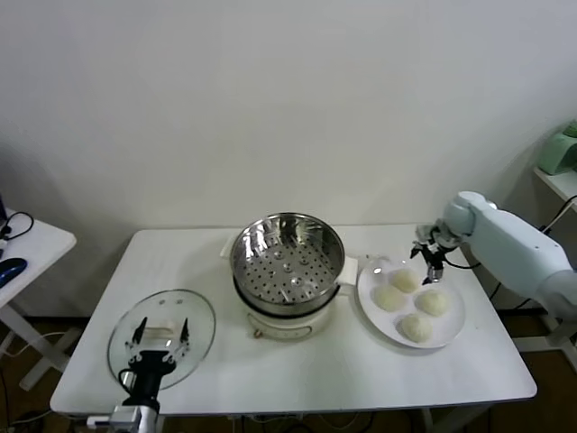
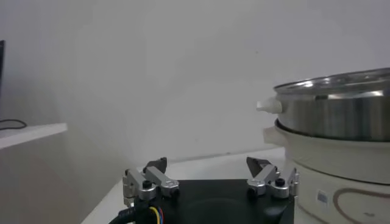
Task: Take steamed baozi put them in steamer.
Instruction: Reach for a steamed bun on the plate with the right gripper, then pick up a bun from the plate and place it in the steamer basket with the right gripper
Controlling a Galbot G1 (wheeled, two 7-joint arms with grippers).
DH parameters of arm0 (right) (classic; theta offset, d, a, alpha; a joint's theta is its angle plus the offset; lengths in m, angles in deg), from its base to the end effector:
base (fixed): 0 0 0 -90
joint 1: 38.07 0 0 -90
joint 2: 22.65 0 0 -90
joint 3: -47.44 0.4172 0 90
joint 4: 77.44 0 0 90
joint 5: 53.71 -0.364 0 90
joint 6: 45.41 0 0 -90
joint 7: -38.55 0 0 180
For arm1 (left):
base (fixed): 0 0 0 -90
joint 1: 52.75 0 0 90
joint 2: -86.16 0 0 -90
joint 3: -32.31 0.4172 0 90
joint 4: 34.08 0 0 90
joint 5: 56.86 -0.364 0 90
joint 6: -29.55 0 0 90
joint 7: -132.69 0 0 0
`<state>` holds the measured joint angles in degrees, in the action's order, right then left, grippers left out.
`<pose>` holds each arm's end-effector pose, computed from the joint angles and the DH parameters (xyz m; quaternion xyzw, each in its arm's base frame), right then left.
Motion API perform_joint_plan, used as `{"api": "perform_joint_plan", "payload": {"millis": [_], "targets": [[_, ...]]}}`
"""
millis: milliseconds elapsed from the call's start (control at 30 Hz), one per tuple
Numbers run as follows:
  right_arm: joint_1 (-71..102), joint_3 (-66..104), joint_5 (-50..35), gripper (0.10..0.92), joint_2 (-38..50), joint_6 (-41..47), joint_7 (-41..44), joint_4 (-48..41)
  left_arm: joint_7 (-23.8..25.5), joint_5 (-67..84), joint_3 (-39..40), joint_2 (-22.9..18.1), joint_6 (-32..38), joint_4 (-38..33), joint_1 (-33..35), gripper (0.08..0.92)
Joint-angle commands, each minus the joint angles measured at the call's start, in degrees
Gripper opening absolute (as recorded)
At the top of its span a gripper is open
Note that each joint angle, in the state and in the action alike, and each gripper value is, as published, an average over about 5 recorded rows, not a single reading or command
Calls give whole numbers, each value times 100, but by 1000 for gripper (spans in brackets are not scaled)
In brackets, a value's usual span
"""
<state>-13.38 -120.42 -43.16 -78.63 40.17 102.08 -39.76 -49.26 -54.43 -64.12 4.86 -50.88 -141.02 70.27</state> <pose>0.6612 -0.2143 -0.2525 0.4984 -0.5164 0.5580 0.4165 0.1257 0.0856 -0.4415 0.0325 -0.9955 -0.0737 0.0505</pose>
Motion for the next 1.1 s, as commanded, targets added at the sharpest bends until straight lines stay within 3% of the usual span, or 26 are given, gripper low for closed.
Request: {"api": "perform_joint_plan", "payload": {"millis": [33, 400, 700, 1100], "targets": [[178, 152, 162, 823, -299, -29, 37, -383, -17, 11, -11, 12, 2, 8, 17, 823], [225, 378, 213, 822, -486, -32, 35, -614, -54, 25, -55, 5, 20, 47, 22, 823], [219, 472, 215, 685, -473, -28, 56, -685, -72, 25, -50, 0, 46, 107, 20, 823], [178, 543, 199, 670, -462, -49, 24, -590, -78, 22, -52, -2, 57, 92, 31, 823]]}}
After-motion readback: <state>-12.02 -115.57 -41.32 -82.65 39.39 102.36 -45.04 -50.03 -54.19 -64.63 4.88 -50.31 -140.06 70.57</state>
